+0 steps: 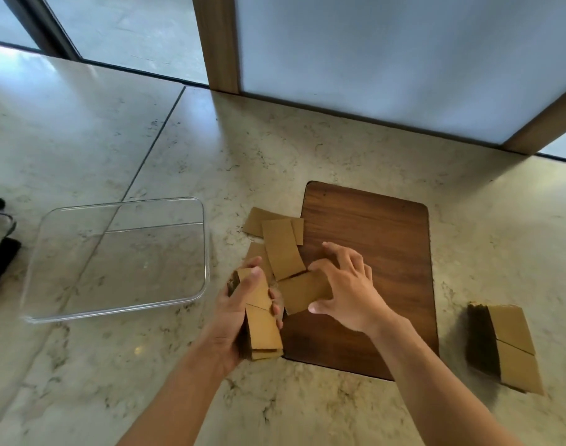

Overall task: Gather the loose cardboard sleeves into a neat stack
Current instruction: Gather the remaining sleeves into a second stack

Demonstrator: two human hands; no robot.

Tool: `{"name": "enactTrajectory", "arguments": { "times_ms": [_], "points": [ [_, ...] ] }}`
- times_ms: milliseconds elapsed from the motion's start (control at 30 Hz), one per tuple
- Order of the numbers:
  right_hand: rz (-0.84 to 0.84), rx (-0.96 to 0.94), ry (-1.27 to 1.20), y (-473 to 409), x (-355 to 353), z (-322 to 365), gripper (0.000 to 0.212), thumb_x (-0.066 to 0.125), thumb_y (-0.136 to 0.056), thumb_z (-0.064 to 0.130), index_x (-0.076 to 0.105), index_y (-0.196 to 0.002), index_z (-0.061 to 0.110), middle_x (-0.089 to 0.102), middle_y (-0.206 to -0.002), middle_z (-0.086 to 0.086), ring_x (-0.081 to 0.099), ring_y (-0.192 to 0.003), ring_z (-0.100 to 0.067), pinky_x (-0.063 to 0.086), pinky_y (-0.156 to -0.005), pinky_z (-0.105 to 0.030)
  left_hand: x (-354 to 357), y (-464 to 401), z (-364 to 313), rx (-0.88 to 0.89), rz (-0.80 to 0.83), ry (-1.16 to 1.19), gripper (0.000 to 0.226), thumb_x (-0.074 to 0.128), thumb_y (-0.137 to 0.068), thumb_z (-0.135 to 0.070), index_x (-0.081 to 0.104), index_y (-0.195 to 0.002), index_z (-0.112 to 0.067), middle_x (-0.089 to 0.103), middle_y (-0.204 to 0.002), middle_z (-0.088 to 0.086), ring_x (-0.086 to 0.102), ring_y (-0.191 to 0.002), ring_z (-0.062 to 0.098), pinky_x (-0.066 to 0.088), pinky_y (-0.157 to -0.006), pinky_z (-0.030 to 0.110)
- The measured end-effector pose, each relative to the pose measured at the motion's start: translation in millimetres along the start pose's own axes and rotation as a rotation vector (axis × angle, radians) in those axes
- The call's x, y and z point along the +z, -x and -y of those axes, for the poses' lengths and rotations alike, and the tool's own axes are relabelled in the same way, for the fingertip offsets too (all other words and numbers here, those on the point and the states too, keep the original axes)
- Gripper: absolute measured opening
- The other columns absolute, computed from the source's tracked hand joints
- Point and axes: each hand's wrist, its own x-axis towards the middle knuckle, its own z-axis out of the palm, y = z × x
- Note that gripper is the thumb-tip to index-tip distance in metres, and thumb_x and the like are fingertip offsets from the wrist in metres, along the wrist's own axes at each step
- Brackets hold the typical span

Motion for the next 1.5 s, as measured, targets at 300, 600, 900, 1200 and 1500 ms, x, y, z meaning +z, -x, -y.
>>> {"name": "enactTrajectory", "arguments": {
  "times_ms": [300, 600, 900, 1200, 1500],
  "points": [
    [-0.059, 0.042, -0.604, 48, -17, -21, 0.013, 0.075, -0.094, 0.027, 0.067, -0.102, 0.033, 0.073, -0.09, 0.013, 0.067, -0.079, -0.004, 0.051, -0.066, -0.018, 1, 29, 20, -0.142, 0.101, 0.078, 0.071, 0.094, -0.07, -0.016, 0.065, -0.135, -0.023, 0.069, -0.113, 0.027, 0.07, -0.093, 0.039, 0.058, -0.078, 0.054],
    [0.021, -0.104, -0.861, 64, -26, 5, 0.02, 0.07, -0.097, 0.038, 0.074, -0.11, 0.053, 0.074, -0.102, 0.019, 0.067, -0.091, -0.001, 0.052, -0.074, -0.016, 0, 30, 39, -0.132, 0.026, 0.139, 0.063, 0.094, -0.072, -0.036, 0.068, -0.128, -0.022, 0.072, -0.113, 0.025, 0.072, -0.085, 0.039, 0.06, -0.07, 0.053],
    [0.081, -0.3, -0.447, 57, -26, 44, 0.078, 0.093, -0.066, 0.048, 0.054, -0.133, 0.043, 0.053, -0.114, 0.019, 0.052, -0.102, 0.004, 0.044, -0.084, -0.012, 7, 44, 52, -0.35, 0.304, -0.059, 0.067, 0.069, -0.093, -0.055, 0.057, -0.144, -0.013, 0.065, -0.131, 0.033, 0.068, -0.114, 0.047, 0.061, -0.084, 0.054],
    [-0.707, -0.211, -0.668, 91, 56, 80, 0.031, 0.044, -0.105, 0.046, 0.065, -0.106, 0.024, 0.053, -0.114, 0.005, 0.057, -0.113, -0.016, 0.051, -0.091, -0.033, 34, 39, 62, -0.071, 0.03, 0.531, 0.031, 0.072, -0.085, -0.045, 0.082, -0.098, -0.018, 0.072, -0.091, 0.013, 0.073, -0.085, 0.03, 0.065, -0.077, 0.049],
    [-0.717, -0.261, -0.732, 65, 61, 96, 0.031, 0.041, -0.108, 0.039, 0.065, -0.101, 0.022, 0.054, -0.106, 0.006, 0.059, -0.103, -0.018, 0.047, -0.087, -0.026, 23, 42, 56, -0.143, 0.029, 0.621, 0.059, 0.075, -0.082, -0.037, 0.069, -0.117, 0.01, 0.072, -0.111, 0.029, 0.076, -0.098, 0.042, 0.065, -0.081, 0.053]
  ]
}}
